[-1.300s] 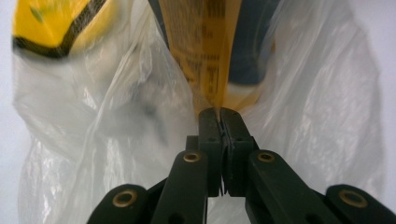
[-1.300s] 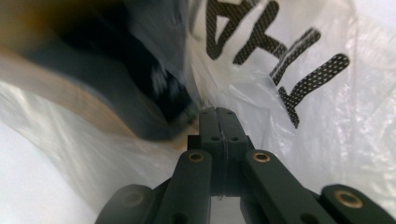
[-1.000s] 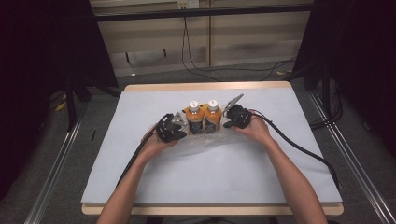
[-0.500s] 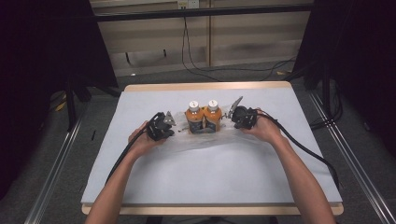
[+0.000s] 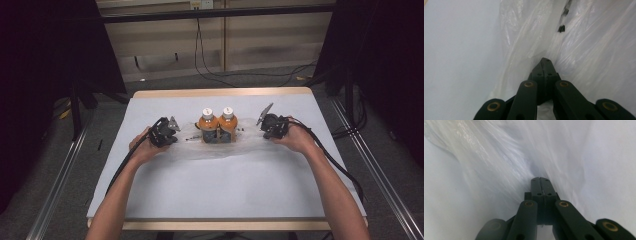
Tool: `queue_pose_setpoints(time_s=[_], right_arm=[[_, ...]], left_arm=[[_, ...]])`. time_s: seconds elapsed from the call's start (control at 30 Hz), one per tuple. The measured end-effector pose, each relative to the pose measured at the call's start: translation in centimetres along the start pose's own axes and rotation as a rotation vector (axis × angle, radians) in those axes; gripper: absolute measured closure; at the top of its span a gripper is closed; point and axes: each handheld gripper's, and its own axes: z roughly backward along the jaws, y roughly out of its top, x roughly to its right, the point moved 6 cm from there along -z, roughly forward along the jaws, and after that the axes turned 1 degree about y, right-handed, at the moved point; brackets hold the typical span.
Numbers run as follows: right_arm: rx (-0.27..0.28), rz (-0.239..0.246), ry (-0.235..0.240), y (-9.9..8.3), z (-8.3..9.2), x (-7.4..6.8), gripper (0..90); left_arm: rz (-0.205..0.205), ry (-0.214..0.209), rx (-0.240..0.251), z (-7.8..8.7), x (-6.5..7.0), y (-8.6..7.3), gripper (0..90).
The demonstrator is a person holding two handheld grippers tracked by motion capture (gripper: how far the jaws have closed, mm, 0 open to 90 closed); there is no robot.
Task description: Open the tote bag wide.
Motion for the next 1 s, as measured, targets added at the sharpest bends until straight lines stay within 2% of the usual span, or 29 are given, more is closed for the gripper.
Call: queue_pose_setpoints(time_s=[0.13,0.17,0.23,0.27,0.33,0.37,0.43,0.5,0.63,0.67,0.73,0.8,0.87,1.0], right_arm=[[-0.041,-0.014,0.001,-1.7,0.6,0.7,90.0],[-0.066,0.013,-0.015,-2.1,0.5,1.1,90.0],[-0.06,0.008,-0.004,-2.4,0.6,1.1,90.0],[-0.047,-0.011,0.007,-2.5,0.7,1.0,90.0],[-0.058,0.009,0.006,-2.7,0.8,0.9,90.0],[-0.065,0.006,0.004,-2.6,0.8,0.8,90.0],[-0.083,0.019,0.007,-2.7,0.9,0.7,90.0],[-0.083,0.032,0.006,-2.7,0.9,0.7,90.0],[-0.086,0.039,0.027,-3.1,1.2,0.2,90.0],[-0.091,0.031,0.033,-3.2,1.3,0.0,90.0],[-0.086,0.015,0.041,-3.3,1.4,-0.1,90.0],[-0.071,0.017,0.063,-3.5,1.6,-0.3,90.0],[-0.05,0.007,0.055,-3.4,1.4,-0.2,90.0],[-0.032,-0.011,0.023,-3.1,1.1,0.6,90.0]], left_arm=[[0.031,-0.03,-0.001,0.3,-0.9,-1.0,90.0],[0.023,-0.034,0.002,0.3,-1.0,-1.1,90.0],[0.026,-0.039,0.0,0.4,-1.0,-1.1,90.0],[0.022,-0.04,-0.001,0.4,-0.9,-1.2,90.0],[0.022,-0.038,-0.006,0.4,-0.9,-1.1,90.0],[-0.009,-0.03,-0.027,0.5,-1.0,-1.1,90.0],[-0.025,-0.023,-0.043,0.6,-0.7,-1.1,90.0],[-0.021,-0.018,-0.047,0.7,-0.7,-1.3,90.0],[-0.026,-0.035,-0.051,1.1,-0.3,-1.8,90.0],[-0.014,-0.052,-0.045,1.2,-0.2,-1.9,90.0],[-0.03,-0.059,-0.05,1.3,-0.1,-2.0,90.0],[-0.082,-0.019,-0.076,1.4,0.0,-2.1,90.0],[-0.084,0.003,-0.091,1.2,-0.2,-1.9,90.0],[-0.047,0.012,-0.081,0.7,-1.0,-1.7,90.0]])
